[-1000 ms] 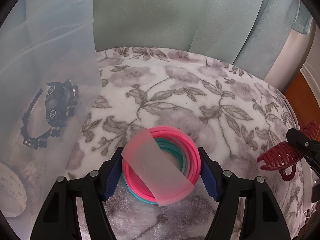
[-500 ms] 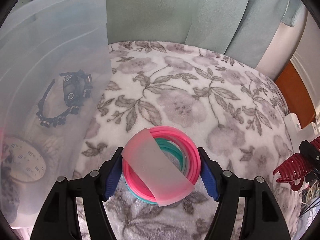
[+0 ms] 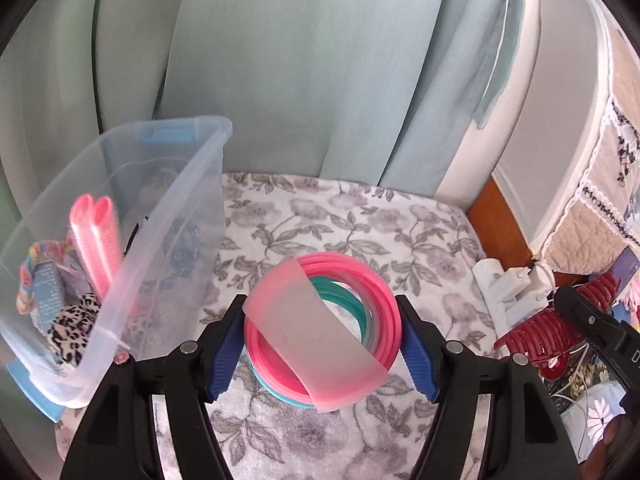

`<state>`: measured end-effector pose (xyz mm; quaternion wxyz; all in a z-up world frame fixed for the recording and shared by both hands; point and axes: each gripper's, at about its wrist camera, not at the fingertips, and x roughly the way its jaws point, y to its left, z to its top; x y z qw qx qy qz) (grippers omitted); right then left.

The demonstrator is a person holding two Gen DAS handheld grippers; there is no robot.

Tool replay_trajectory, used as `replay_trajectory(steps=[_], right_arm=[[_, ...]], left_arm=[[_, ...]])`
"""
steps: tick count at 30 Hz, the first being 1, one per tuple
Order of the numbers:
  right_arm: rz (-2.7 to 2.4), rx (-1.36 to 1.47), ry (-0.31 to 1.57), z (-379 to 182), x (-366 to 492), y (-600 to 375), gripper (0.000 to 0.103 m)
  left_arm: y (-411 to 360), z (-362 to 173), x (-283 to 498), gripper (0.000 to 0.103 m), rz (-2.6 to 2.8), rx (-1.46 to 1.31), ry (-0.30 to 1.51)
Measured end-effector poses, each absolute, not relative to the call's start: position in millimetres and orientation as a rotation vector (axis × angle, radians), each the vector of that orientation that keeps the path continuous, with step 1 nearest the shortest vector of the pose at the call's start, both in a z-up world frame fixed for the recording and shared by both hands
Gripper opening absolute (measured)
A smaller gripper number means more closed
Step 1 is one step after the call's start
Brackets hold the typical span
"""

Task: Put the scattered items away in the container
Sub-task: 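Lift and carry the hair ties and claw clip over the clear box with both tools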

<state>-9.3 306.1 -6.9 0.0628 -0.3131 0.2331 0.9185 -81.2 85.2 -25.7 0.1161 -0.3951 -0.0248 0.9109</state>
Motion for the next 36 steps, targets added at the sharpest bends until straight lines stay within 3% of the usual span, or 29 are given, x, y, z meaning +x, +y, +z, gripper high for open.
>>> replay_trajectory(steps=[17,36], right_arm=[[2.922,-0.682,0.664,71,46,268,0.020],[3.052,-0.563,0.510,124,47,202,0.020]], left_arm=[[47,66,-23,0.072,2.723,-0.870,-0.077],[-46,111,-10,0.072,2.832,-0.685,-0.299]])
